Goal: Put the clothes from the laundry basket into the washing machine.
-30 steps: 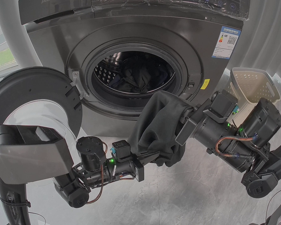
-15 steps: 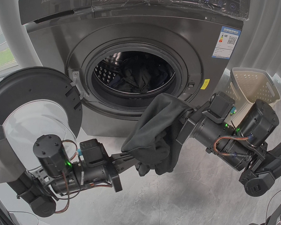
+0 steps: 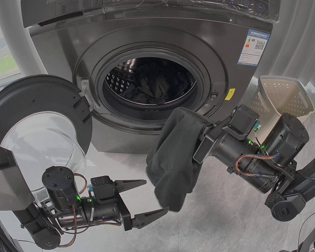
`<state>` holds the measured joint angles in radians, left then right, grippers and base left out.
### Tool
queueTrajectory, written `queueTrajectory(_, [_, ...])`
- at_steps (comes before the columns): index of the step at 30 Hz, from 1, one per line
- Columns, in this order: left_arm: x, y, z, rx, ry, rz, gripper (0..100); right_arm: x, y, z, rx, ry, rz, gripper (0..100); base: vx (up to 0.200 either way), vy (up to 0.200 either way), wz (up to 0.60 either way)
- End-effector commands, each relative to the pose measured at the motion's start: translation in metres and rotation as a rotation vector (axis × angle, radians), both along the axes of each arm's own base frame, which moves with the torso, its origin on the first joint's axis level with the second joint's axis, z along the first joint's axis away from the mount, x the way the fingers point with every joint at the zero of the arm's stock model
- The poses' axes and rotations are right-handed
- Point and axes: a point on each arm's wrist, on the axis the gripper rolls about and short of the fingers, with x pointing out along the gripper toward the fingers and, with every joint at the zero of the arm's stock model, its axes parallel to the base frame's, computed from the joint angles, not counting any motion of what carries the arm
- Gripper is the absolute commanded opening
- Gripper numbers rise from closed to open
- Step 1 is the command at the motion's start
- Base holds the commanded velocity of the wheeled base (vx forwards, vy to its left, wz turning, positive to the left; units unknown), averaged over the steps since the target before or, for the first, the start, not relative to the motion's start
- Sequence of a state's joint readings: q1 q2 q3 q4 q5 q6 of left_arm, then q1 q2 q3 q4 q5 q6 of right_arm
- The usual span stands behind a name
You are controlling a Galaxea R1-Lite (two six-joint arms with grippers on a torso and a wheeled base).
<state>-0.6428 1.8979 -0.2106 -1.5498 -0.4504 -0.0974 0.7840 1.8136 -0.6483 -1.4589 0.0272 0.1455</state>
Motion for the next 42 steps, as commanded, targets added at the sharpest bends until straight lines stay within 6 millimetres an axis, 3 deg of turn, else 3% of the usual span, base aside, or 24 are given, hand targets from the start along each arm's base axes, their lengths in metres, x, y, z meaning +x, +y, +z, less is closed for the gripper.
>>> queueTrajectory(1, [0.007,-0.004,-0.026,0.061,0.078,0.004,100,-0.001,0.001,0.000,0.002,-0.002,0.006,0,0.000,0.000,0.00])
queueTrajectory(12, [0.048,-0.016,-0.038,0.054,0.023,0.046,100,-0.002,0.002,0.000,0.001,-0.002,0.009,0,0.000,0.000,0.00])
queueTrajectory(25, [0.052,-0.039,-0.035,0.017,-0.011,-0.010,100,0.000,0.003,-0.001,0.000,0.001,0.008,0,0.000,0.000,0.00])
queueTrajectory(35, [0.096,-0.063,-0.063,0.010,-0.047,0.081,100,0.000,0.004,0.000,0.002,-0.002,0.009,0,0.000,0.000,0.00])
queueTrajectory(42, [0.116,-0.076,-0.061,-0.026,-0.106,0.194,100,-0.002,0.005,0.000,0.002,-0.002,0.017,0,0.000,0.000,0.00])
